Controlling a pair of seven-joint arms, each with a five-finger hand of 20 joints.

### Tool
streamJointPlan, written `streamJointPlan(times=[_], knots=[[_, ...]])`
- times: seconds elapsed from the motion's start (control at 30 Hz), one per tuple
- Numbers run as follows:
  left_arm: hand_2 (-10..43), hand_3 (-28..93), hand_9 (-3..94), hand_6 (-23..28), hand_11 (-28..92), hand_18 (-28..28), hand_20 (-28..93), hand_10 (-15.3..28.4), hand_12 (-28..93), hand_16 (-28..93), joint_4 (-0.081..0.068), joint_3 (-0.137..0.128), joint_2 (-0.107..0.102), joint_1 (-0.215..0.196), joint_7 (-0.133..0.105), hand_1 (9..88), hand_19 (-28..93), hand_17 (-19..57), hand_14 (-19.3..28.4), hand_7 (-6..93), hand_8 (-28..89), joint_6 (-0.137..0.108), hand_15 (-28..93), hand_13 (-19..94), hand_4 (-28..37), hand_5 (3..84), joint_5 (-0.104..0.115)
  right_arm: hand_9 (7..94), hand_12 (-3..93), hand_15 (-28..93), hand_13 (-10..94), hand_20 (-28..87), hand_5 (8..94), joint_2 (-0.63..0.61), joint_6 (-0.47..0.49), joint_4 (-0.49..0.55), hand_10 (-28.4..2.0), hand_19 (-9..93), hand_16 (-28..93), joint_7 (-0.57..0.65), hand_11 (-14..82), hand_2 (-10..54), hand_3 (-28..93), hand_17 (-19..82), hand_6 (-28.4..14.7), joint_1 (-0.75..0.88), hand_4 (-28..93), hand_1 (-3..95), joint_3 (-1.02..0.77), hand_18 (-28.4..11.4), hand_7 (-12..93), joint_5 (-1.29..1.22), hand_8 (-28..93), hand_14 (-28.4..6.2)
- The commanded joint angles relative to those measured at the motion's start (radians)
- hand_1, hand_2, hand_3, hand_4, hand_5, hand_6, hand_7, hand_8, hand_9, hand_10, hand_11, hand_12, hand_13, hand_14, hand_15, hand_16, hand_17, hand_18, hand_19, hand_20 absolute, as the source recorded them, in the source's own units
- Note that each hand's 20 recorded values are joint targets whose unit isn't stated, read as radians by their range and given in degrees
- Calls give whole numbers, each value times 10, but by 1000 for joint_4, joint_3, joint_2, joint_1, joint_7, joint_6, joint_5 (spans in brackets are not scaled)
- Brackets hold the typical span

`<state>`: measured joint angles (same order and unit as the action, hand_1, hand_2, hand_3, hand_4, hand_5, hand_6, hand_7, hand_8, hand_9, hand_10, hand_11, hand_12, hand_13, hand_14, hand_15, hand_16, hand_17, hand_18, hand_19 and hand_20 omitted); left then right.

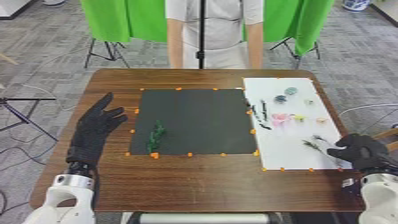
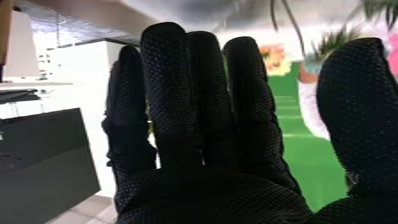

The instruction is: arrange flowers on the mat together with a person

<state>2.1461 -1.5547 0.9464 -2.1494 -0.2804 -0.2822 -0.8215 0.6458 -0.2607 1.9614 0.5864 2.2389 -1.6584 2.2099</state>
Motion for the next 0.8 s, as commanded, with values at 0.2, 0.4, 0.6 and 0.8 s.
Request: streamJointPlan(times=[0.2,0.4,0.6,0.8], knots=[[37,792,334,46,271,230,118,185,105,-94,1,-8,1,-7,10,238,457,-77,244,90,-78,-9,535,220,-282,314,6,722,154,595,656,168,729,-34,5,-53,-120,764,135,51,253,-89,712,294,14,-66,-271,389,100,-220,210,141,-55,-106],[37,794,334,46,270,230,119,185,104,-94,3,-13,-6,-10,9,239,457,-77,244,91,-79,-7,534,220,-282,315,12,841,180,587,747,168,851,-44,-19,-69,-92,792,179,54,295,-95,636,334,36,-92,-280,499,143,-201,220,195,12,-70],[37,793,334,46,270,230,119,185,105,-94,7,-22,-9,-24,2,240,457,-77,244,91,-79,-9,534,220,-280,315,10,867,200,590,770,170,865,-42,-52,-10,-88,803,190,79,294,-95,634,344,43,-89,-282,512,96,-197,217,207,21,-64],[38,792,334,46,271,230,119,185,105,-94,16,-39,-15,-51,-8,241,458,-76,244,91,-79,-20,534,220,-279,315,13,878,209,591,779,171,875,-54,-78,123,-91,817,200,31,294,-95,647,344,39,-176,-282,512,102,-201,207,151,29,-66]])
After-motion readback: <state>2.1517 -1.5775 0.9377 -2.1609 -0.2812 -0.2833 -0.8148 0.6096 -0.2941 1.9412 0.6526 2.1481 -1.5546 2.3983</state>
